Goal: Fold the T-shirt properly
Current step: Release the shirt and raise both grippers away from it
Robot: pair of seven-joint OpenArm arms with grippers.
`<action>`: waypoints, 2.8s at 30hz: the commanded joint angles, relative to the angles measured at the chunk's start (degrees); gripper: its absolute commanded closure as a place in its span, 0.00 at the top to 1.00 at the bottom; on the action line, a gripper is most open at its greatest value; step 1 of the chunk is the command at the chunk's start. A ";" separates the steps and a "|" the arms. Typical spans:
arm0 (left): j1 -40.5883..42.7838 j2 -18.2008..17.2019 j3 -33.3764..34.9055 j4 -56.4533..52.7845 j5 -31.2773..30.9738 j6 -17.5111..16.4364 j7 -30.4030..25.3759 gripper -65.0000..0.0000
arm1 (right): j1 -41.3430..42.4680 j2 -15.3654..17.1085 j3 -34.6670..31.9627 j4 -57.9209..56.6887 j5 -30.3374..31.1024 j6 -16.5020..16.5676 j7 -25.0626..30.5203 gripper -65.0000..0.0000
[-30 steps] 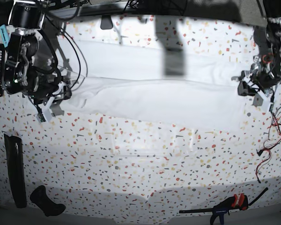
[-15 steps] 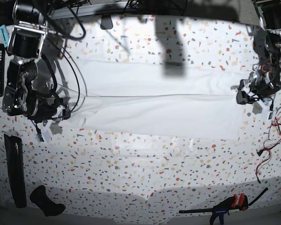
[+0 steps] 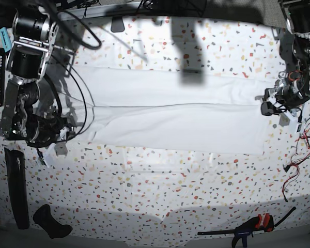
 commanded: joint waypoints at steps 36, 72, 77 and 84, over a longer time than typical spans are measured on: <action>-2.12 -6.21 0.00 2.95 -27.23 -6.78 6.88 0.69 | -11.30 2.73 11.54 43.23 19.85 2.48 -5.86 0.43; -3.02 -6.54 0.00 1.90 -16.04 -9.55 5.95 0.69 | -66.18 -4.92 11.45 70.49 24.65 2.48 -6.82 0.43; -3.08 -6.54 0.00 -4.33 -13.99 -10.95 3.76 0.69 | -66.18 -4.92 11.45 70.49 25.64 2.48 -6.88 0.43; -4.92 -6.54 0.00 -12.07 -31.71 -11.52 16.41 0.69 | -66.16 -4.92 11.45 70.49 27.87 2.48 -7.91 0.43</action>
